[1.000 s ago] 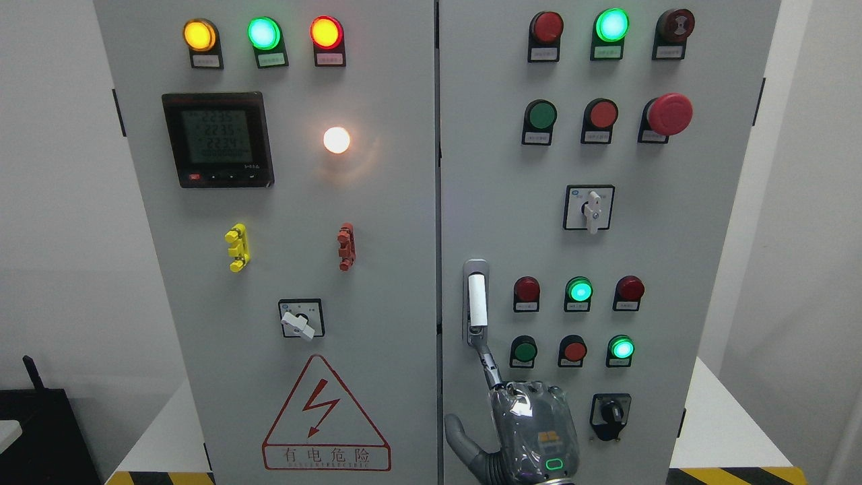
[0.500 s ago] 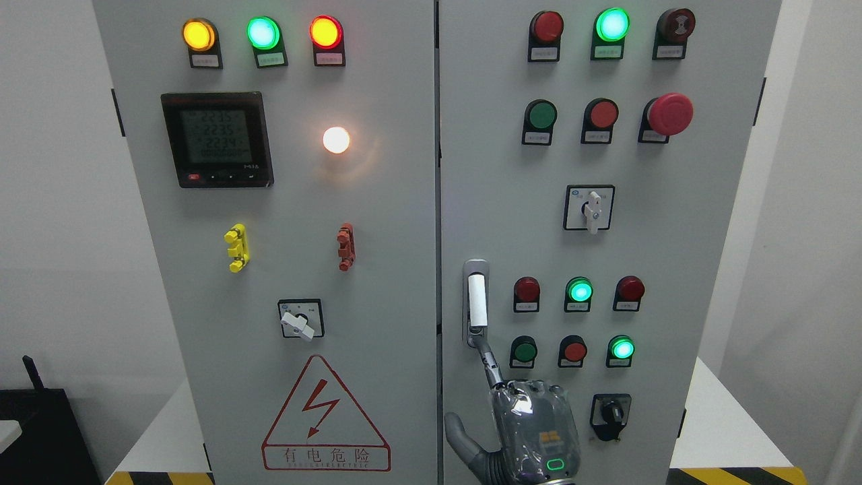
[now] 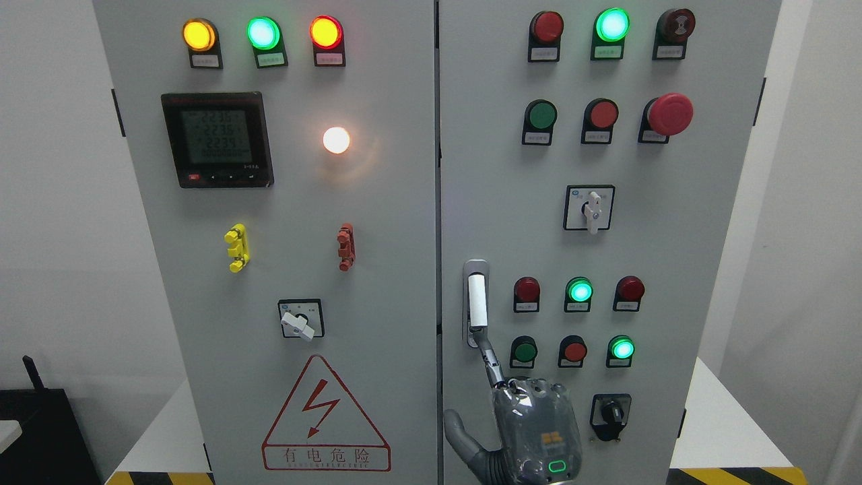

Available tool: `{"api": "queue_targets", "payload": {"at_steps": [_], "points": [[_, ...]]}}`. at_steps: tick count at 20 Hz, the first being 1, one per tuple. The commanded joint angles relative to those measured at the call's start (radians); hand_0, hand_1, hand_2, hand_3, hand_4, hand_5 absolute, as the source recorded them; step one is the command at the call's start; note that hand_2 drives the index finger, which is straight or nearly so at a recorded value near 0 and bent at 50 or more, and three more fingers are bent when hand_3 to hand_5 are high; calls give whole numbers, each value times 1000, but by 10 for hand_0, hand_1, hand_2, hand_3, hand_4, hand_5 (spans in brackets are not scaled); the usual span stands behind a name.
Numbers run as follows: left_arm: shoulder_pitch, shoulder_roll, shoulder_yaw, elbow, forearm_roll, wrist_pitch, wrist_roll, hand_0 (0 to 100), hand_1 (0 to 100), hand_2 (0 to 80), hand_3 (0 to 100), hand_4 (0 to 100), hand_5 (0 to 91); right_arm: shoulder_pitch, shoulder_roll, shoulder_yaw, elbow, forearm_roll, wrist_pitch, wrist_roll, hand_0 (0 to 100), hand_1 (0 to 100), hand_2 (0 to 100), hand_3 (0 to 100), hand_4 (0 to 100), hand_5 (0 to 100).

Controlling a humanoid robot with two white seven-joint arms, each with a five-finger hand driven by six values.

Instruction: Release door handle

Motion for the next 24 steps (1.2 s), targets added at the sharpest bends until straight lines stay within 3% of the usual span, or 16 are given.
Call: {"api": "queue_targets", "payload": {"at_steps": [1, 3, 5, 7, 11, 21, 24], "points": [[0, 1, -14, 20, 0, 0, -1, 120, 389, 0, 0, 0, 0, 29, -15, -14, -11, -3, -57, -73, 479, 321, 665, 1000, 977, 989], [0, 0, -14, 20, 0, 0, -1, 120, 389, 0, 0, 0, 0, 38, -16, -21, -29, -3, -58, -86, 545, 261, 722, 1000, 895, 977], [-1, 0, -14, 20, 0, 0, -1, 120, 389, 0, 0, 0, 0, 48, -18, -26, -43, -3, -58, -92, 521, 91, 759, 1000, 843, 930], [0, 0, -14, 20, 0, 0, -1, 120, 389, 0, 0, 0, 0, 48, -20, -37, -46, -3, -58, -104, 475, 0, 839, 1000, 837, 927], [0, 0, -14, 20, 0, 0, -1, 120, 389, 0, 0, 0, 0, 40, -18, -44, -61, -2, -53, -95, 392, 0, 941, 1000, 886, 982], [0, 0, -14, 20, 0, 0, -1, 120, 389, 0, 0, 0, 0, -9, -16, -46, -66, 3, -44, -64, 260, 0, 966, 1000, 897, 992], [0, 1, -14, 20, 0, 0, -1, 120, 389, 0, 0, 0, 0, -21, -16, -46, -66, 1, -45, -67, 225, 186, 967, 1000, 898, 992]]}}
